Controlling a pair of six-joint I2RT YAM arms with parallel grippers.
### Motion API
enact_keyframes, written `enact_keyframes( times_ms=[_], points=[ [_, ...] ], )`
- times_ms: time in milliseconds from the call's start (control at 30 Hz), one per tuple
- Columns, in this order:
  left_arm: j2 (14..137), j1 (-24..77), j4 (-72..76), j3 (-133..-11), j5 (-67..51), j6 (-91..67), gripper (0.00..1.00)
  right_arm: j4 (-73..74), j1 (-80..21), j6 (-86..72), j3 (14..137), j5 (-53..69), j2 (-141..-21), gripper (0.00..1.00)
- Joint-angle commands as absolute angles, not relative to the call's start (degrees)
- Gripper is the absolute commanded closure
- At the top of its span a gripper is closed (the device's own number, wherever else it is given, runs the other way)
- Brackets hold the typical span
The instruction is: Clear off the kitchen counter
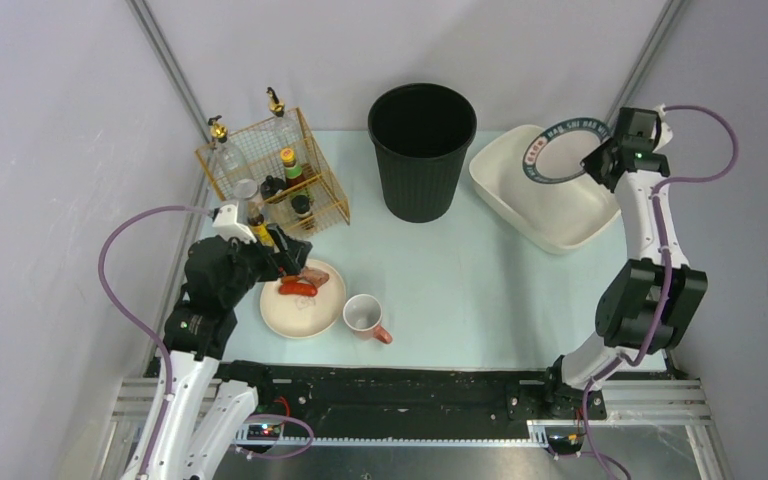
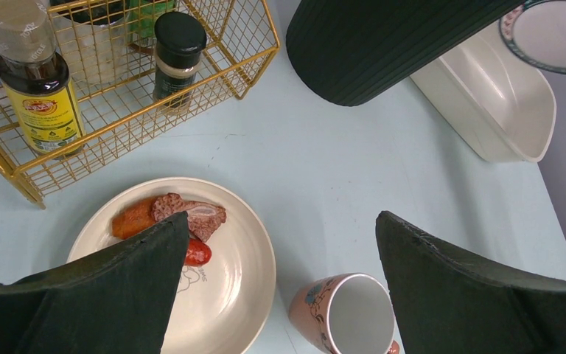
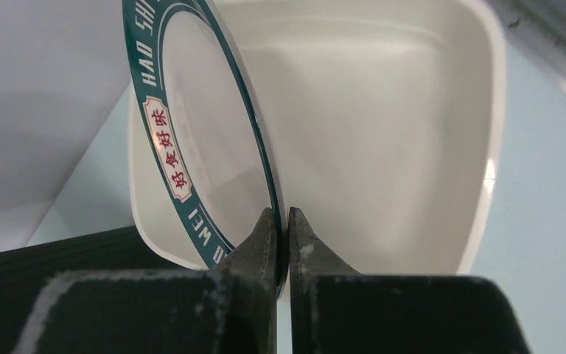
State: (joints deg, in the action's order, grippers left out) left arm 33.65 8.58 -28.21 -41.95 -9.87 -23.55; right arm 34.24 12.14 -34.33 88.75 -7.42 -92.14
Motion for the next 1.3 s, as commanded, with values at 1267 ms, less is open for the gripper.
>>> enact_keyframes(
  times_ms=[1267],
  points=[
    [33.51,7.61,-26.54,-41.7,-10.02,-24.21,0.0,21.24,11.6,-47.45,86.64,5.47,-121.34,0.67]
  ],
)
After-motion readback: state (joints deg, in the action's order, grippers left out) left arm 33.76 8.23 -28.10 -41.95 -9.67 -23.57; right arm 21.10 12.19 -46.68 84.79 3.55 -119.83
